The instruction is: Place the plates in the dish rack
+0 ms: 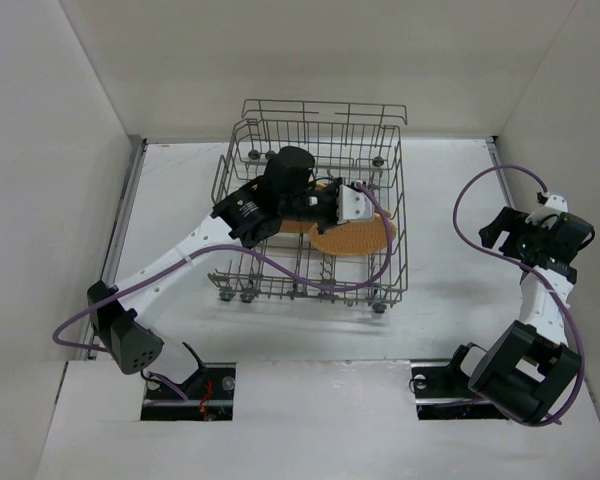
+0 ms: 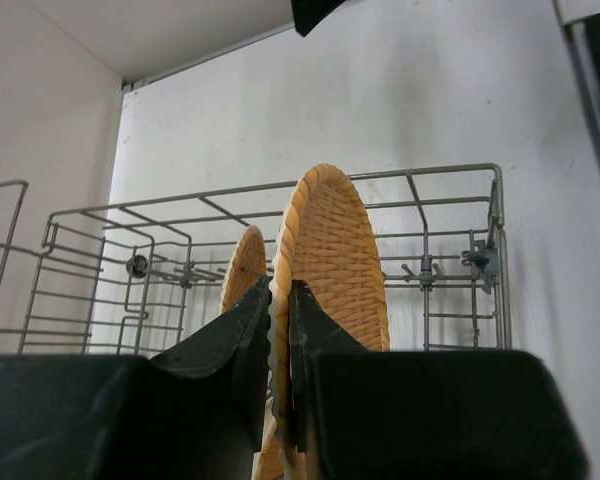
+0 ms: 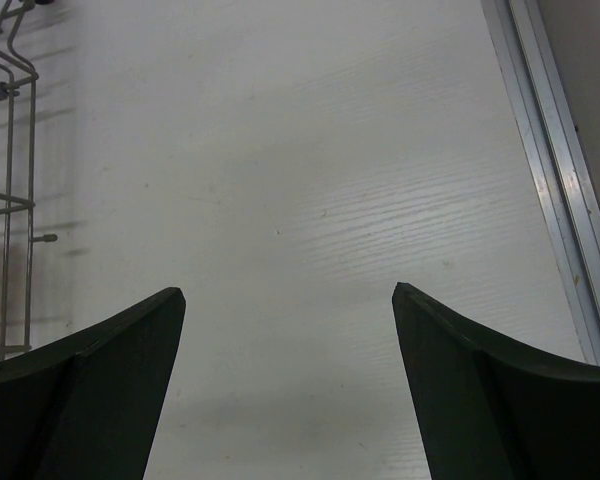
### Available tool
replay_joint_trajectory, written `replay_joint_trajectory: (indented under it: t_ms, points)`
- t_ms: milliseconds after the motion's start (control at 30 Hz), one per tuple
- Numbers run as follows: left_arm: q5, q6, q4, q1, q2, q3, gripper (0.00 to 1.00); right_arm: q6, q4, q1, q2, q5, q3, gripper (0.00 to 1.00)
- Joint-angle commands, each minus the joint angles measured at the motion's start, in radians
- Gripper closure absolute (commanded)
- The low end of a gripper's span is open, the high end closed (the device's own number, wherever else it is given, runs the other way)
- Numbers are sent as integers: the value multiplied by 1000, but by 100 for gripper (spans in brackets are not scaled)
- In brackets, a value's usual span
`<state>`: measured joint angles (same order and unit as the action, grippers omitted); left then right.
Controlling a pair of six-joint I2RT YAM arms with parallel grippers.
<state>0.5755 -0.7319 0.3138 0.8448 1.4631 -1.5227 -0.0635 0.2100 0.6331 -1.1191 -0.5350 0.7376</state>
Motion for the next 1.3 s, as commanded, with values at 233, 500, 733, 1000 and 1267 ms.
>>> replay_joint_trajectory:
  t_ms: [233, 500, 733, 1000, 1267]
  points:
    - [224, -43, -88, -54, 3, -31, 98, 1, -60, -11, 30, 26, -3, 9]
    - [268, -57, -139, -97, 23, 12, 99, 2, -60, -29, 25, 53, -3, 9]
    - [303, -57, -171, -135, 40, 52, 99, 4, -57, -34, 16, 75, 2, 9]
    - [313, -52, -251, -155, 49, 128, 99, 4, -52, -40, 5, 92, 6, 9]
    - [304, -60, -340, -152, 52, 216, 99, 4, -46, -42, -2, 96, 13, 9]
